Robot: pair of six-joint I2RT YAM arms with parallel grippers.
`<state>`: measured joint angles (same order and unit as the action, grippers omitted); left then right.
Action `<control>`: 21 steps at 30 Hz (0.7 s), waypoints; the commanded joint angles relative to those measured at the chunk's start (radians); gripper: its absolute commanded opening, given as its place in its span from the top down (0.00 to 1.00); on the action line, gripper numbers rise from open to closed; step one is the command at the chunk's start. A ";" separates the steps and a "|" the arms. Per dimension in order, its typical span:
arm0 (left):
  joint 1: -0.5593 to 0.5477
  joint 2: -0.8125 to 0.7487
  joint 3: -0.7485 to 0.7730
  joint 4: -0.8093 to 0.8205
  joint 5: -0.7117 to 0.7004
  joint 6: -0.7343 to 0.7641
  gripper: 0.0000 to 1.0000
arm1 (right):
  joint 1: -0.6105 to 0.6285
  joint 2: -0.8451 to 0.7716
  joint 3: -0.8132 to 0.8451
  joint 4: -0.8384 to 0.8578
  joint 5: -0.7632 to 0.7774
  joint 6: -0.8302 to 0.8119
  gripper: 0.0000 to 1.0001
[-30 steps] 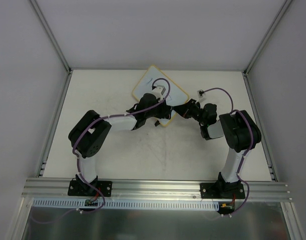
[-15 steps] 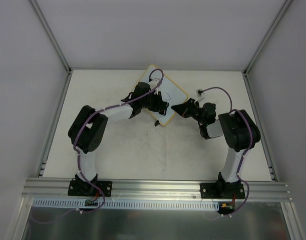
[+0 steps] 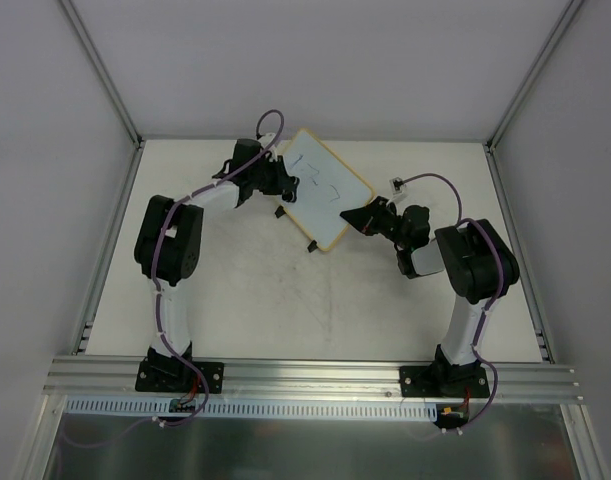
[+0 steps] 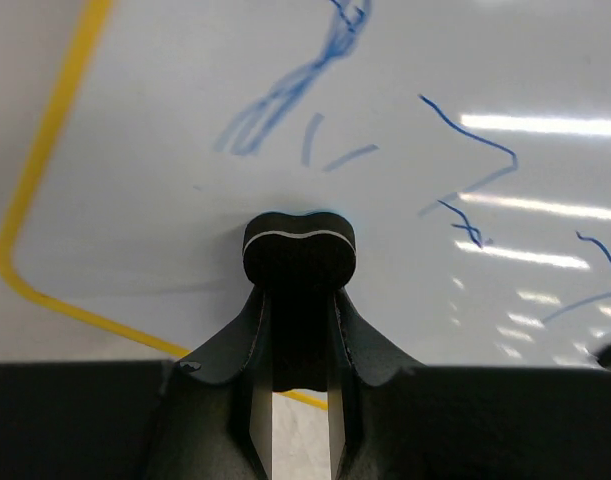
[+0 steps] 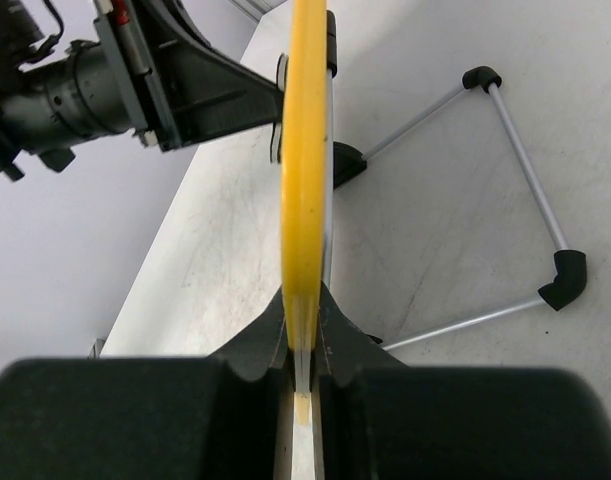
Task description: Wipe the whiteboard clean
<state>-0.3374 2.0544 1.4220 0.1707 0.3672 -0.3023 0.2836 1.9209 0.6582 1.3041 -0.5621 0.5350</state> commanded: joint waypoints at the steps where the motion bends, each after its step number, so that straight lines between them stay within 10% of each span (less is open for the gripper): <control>1: 0.061 0.062 0.087 -0.054 -0.031 0.035 1.00 | 0.039 0.004 0.020 0.228 -0.093 -0.043 1.00; 21: 0.090 0.099 0.268 -0.082 0.007 0.037 1.00 | 0.055 0.016 0.032 0.228 -0.104 -0.049 1.00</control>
<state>-0.2363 2.1609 1.6463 0.0814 0.3431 -0.2932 0.2996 1.9244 0.6643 1.3056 -0.5678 0.5186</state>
